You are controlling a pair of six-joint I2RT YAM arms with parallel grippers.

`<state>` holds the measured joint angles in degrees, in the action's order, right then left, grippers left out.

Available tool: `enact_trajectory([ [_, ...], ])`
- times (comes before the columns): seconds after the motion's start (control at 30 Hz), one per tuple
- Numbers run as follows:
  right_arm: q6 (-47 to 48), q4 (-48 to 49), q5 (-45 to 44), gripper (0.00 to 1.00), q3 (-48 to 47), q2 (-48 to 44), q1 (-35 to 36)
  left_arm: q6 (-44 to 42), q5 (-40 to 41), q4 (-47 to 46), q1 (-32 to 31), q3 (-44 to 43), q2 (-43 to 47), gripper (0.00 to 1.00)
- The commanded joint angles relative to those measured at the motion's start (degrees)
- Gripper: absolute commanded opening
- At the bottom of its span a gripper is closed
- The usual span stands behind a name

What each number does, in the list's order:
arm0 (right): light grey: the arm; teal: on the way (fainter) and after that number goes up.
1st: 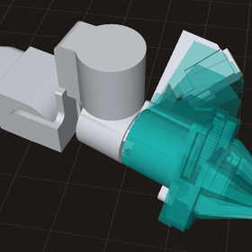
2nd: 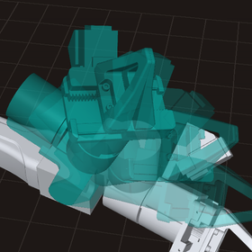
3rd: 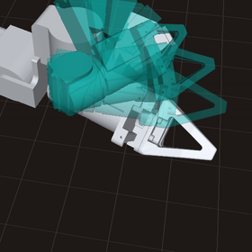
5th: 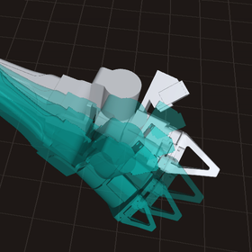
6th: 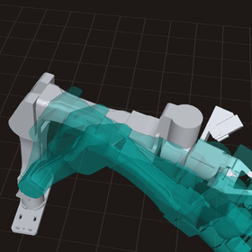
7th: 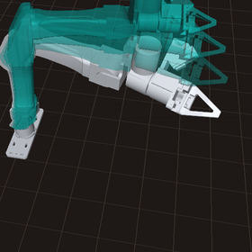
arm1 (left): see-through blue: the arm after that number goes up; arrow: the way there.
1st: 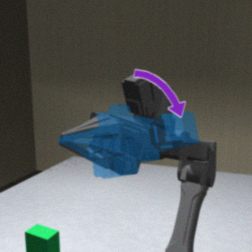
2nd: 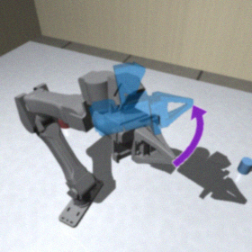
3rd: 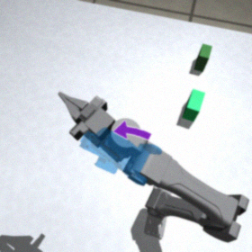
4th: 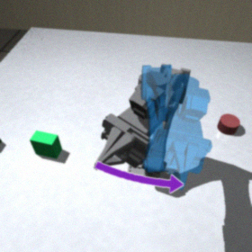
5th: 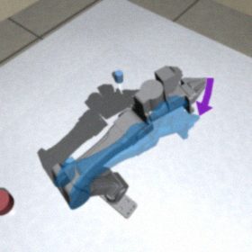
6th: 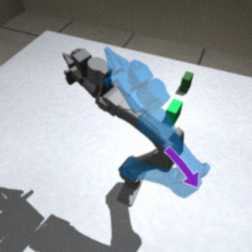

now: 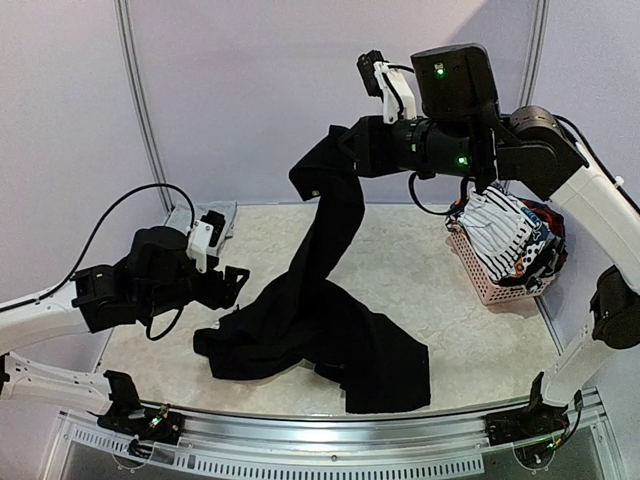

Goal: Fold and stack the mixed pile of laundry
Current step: Flatten out the crumpled shirt at the center of the board.

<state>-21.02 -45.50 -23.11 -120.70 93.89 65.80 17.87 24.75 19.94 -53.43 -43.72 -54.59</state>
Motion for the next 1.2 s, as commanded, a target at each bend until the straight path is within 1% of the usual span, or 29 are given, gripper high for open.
enact_trajectory([
  [0.0, 2.7, 0.6, 0.4, 0.0, -3.3, 0.6, -0.5, -3.5, -13.5, -7.6, -0.6, 4.1, 3.5, 0.8],
  [0.13, 3.3, 1.2, 0.5, 0.0, -4.8, 2.2, -0.7, -5.6, -14.9, -10.6, -3.5, 3.9, 2.3, 0.84],
  [0.3, 2.6, 1.3, 1.1, 0.0, -4.9, 4.1, -0.8, -8.9, -13.4, -16.0, -7.1, 0.8, -3.9, 0.89],
  [0.43, 2.2, 1.5, 1.2, 0.0, -5.3, 4.9, -0.9, -8.6, -11.1, -22.2, -7.3, -2.2, -9.1, 0.94],
  [0.53, 2.1, 1.4, 1.4, 0.0, -5.4, 5.3, -0.9, -8.4, -8.6, -24.9, -7.3, -4.3, -12.3, 0.95],
  [0.6, 2.1, 1.1, 1.5, 0.0, -5.4, 5.6, -0.9, -8.9, -7.3, -26.0, -7.3, -6.1, -14.2, 0.95],
  [0.67, 1.8, 0.7, 0.9, 0.0, -5.3, 5.9, -1.0, -9.4, -8.7, -26.1, -7.4, -8.0, -15.9, 0.96],
  [0.73, 1.7, 0.3, 0.8, 0.0, -5.4, 6.2, -1.0, -9.5, -8.4, -25.7, -7.4, -9.7, -17.6, 0.96],
  [0.83, 1.5, -0.4, 0.7, 0.0, -5.3, 6.3, -1.1, -10.3, -4.0, -27.0, -7.4, -10.3, -19.4, 0.95],
  [0.87, 1.4, -0.6, 0.5, 0.0, -5.1, 6.2, -1.2, -10.9, -2.2, -28.0, -7.3, -10.2, -20.0, 0.9],
  [0.97, 1.1, -1.0, -0.2, 0.0, -4.2, 5.6, -1.3, -12.9, 0.8, -29.7, -6.3, -10.8, -22.3, 0.7],
  [1.03, 0.5, -1.0, 0.1, 0.0, -2.9, 5.2, -1.7, -14.0, 1.3, -30.5, -5.3, -11.6, -24.2, 0.6],
  [1.1, -0.1, -0.5, 0.2, 0.0, -1.2, 4.2, -2.3, -14.8, 1.2, -31.5, -4.5, -11.9, -25.3, 0.46],
  [1.17, -0.7, 0.1, 0.6, 0.0, 0.8, 3.2, -2.9, -15.9, 1.1, -32.2, -4.1, -12.2, -25.9, 0.14],
])
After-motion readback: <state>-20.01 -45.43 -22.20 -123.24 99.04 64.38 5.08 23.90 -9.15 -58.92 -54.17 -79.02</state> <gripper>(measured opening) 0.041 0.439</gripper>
